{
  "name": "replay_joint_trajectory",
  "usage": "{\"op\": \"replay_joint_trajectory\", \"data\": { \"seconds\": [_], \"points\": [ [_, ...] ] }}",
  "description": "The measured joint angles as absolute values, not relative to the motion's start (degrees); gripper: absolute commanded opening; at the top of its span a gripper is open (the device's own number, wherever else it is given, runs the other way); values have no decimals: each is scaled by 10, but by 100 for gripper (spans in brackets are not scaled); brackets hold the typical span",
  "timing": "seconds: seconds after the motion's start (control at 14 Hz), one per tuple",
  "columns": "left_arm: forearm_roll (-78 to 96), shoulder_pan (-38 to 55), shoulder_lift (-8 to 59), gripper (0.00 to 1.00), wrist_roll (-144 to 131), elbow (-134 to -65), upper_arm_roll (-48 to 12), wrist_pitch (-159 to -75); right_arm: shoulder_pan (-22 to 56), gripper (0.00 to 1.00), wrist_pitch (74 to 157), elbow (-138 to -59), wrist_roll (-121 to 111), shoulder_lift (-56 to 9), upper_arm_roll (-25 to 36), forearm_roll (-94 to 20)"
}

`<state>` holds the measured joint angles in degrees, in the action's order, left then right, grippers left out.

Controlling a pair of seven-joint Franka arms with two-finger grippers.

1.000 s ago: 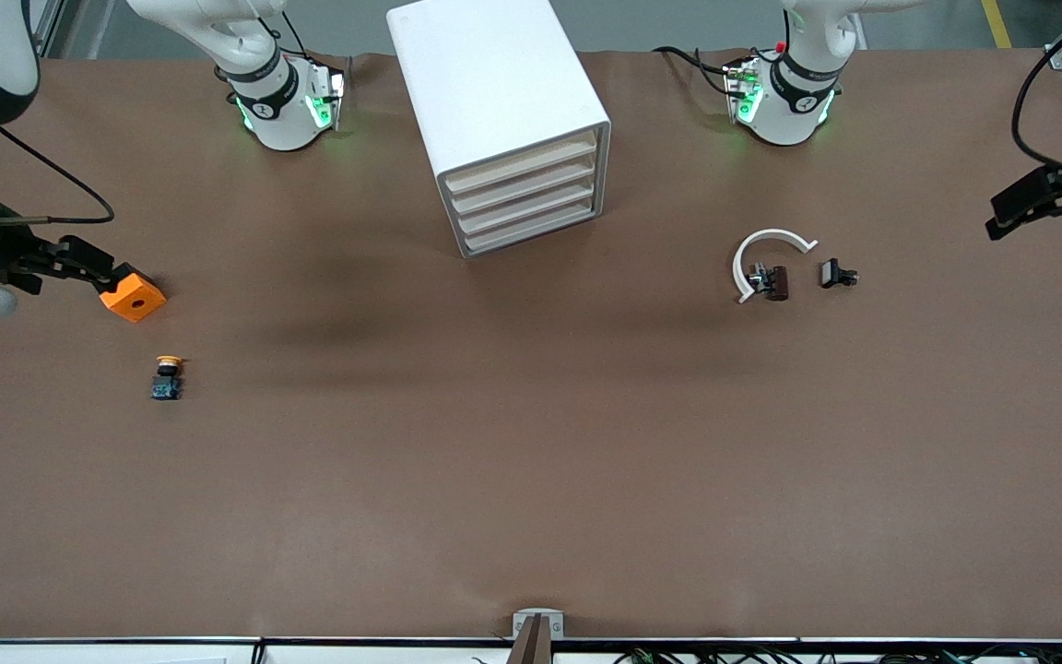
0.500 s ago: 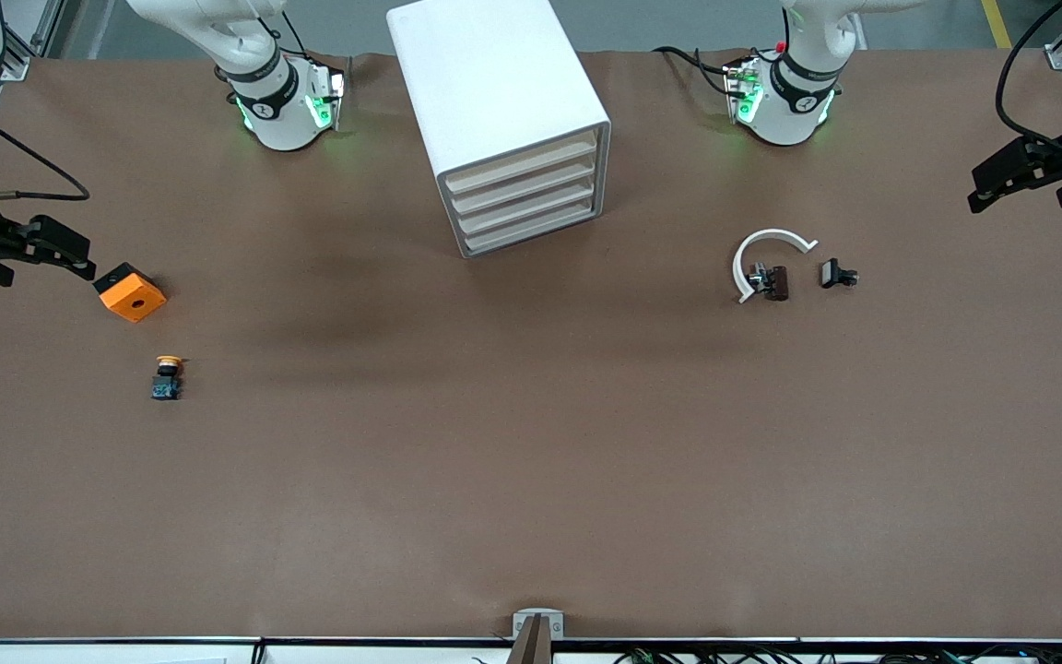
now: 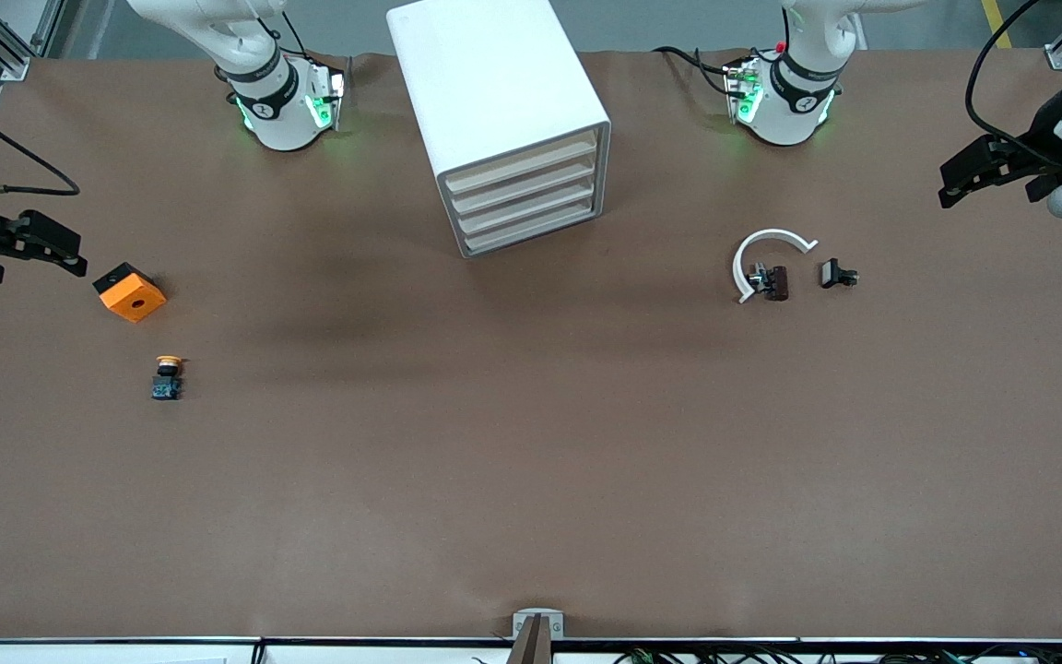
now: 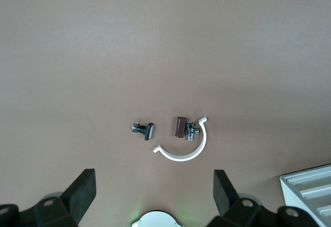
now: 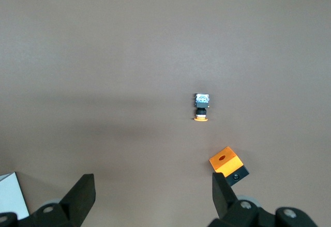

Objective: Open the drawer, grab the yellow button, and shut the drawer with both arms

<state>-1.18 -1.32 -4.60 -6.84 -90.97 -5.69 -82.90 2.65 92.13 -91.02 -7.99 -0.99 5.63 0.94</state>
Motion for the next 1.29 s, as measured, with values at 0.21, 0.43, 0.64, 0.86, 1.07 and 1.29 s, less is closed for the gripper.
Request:
{"op": "replay_joint_trajectory", "data": {
  "seconds": [0.21,0.43,0.64,0.86,1.07,1.29],
  "points": [
    [-12,-13,-48,100,-68,-912,-57,-829,25,100,911,-902,-78,-10,57,9],
    [-12,-13,-48,100,-68,-912,-57,-830,25,100,910,-901,-74,-10,57,9],
    [-12,-13,-48,100,-68,-912,-57,-830,25,100,910,-900,-73,-10,57,9],
    [-12,-14,-47,100,-68,-912,-57,-830,25,100,910,-899,-73,-10,57,9],
    [-12,-16,-44,100,-68,-911,-55,-832,25,100,910,-899,-73,-10,57,9],
    [-12,-16,-39,100,-68,-908,-52,-833,25,100,910,-899,-73,-10,57,9]
  ]
}}
